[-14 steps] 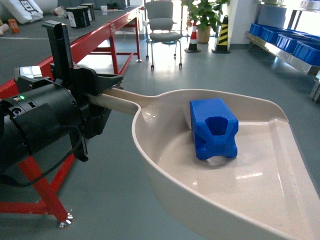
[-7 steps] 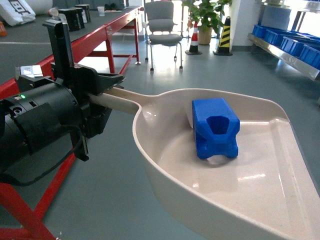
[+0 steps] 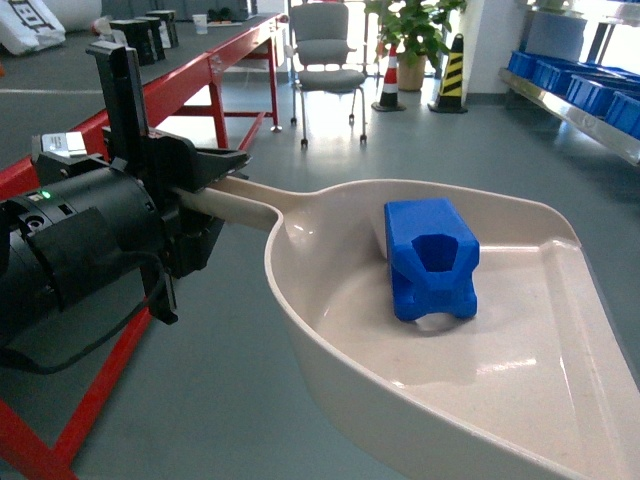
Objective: Place part in tray to right shelf
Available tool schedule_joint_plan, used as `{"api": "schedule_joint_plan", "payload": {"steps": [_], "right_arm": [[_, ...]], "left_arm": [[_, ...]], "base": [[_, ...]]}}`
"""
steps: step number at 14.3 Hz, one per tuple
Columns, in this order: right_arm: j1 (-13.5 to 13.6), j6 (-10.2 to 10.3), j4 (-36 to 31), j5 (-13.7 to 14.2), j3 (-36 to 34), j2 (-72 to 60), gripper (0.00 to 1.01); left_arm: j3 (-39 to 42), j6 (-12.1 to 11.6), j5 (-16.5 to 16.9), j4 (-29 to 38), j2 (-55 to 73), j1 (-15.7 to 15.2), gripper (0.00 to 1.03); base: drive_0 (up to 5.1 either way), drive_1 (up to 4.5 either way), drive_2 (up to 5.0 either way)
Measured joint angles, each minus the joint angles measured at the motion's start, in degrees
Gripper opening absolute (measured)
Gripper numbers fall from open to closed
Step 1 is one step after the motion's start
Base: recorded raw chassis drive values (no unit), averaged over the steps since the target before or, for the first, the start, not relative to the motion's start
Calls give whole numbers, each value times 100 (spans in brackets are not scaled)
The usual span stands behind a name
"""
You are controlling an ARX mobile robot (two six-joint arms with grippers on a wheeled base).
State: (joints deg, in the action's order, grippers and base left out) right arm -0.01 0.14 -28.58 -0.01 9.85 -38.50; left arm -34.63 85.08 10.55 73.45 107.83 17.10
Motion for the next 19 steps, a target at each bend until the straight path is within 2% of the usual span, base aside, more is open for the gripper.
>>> {"api": "schedule_joint_plan", "payload": {"steps": [19], "right_arm": [[2, 0, 11, -4, 0, 0, 98]], "left_arm": [[-4, 0, -7, -22, 0, 0, 13]], "base": [[3, 416, -409]]}}
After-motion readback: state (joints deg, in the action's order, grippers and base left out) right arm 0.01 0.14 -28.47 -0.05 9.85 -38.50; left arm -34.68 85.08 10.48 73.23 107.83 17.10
